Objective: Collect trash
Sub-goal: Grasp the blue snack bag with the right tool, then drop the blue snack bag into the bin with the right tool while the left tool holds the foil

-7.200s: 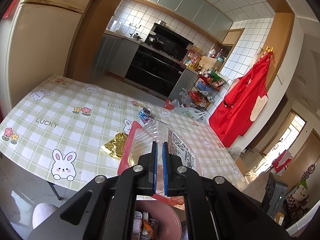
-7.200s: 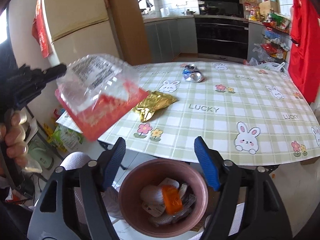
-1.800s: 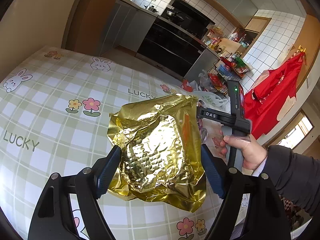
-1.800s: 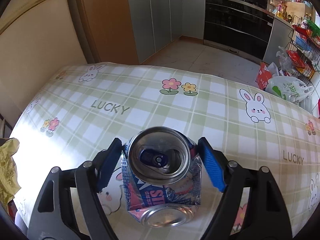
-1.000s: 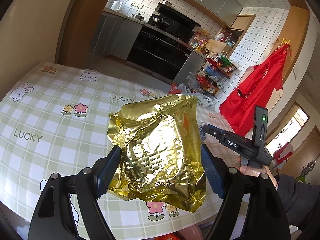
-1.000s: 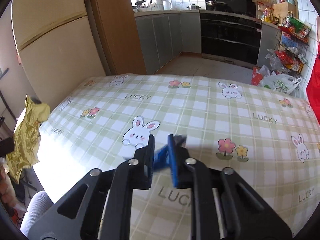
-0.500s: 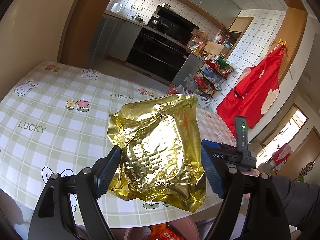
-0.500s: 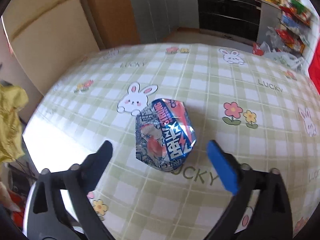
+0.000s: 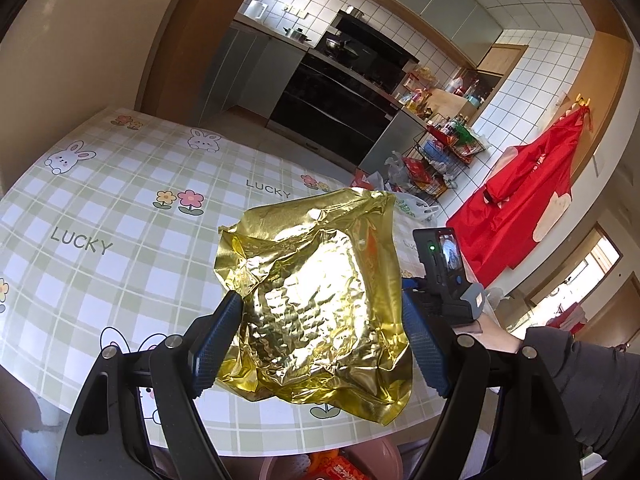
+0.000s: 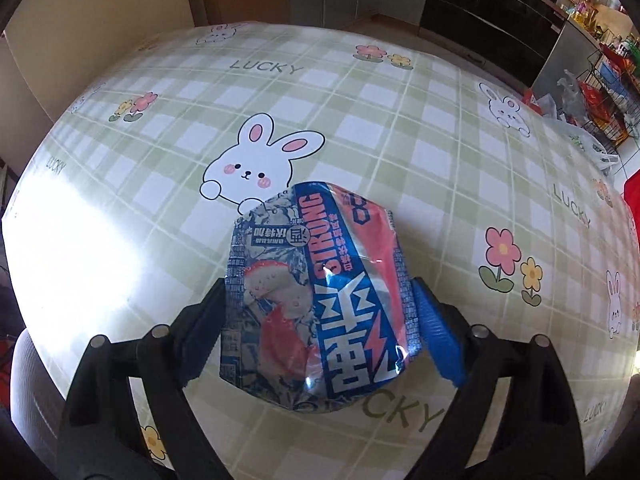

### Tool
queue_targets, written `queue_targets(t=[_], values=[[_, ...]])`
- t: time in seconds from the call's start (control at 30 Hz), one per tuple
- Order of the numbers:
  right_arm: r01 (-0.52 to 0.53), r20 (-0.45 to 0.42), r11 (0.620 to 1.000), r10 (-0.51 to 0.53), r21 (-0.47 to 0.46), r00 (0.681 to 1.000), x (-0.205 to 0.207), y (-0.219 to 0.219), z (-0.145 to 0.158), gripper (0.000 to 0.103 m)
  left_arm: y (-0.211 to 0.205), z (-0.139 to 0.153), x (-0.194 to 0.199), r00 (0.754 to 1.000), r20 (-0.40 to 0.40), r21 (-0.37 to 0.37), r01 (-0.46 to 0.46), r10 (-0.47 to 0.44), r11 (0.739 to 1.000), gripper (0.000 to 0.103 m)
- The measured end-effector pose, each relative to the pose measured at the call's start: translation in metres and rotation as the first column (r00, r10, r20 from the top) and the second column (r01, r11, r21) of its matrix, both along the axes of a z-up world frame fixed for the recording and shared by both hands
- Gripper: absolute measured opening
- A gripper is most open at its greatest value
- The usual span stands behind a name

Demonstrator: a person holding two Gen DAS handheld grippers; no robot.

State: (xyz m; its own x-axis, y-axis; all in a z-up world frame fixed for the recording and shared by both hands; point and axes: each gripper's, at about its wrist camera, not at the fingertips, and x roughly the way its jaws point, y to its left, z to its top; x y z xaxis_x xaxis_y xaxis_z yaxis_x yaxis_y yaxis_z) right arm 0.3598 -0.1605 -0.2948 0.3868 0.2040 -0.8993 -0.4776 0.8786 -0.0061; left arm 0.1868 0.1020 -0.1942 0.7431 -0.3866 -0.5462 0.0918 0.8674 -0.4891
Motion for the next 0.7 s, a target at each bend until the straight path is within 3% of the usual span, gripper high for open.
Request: queue_targets(t=[0.23,0.47,0.7], values=[[0.004,0.117,0.990,-0.021,0.142,0.993,-0.041,-0.023,0.055,0.087,-0.003,0.012,-0.006,1.000,0.024,0.006,0.005,-0.005,1.000,0.077],[-0.003,0.232,0.954,-0.070,0.299,0.970,-0.118,-0.066,0.118,0.087,-0.015,0.036,-0.031,0.997,0.064,0.022,0.029,-0.030,0.999,0.077],[-0.010,0.290,0.929,-0.105,0.370,0.951,-0.210,-0.101,0.145,0.087,-0.036,0.066,-0.069,0.990,0.111,0.046,0.079,-0.084,0.996,0.077]])
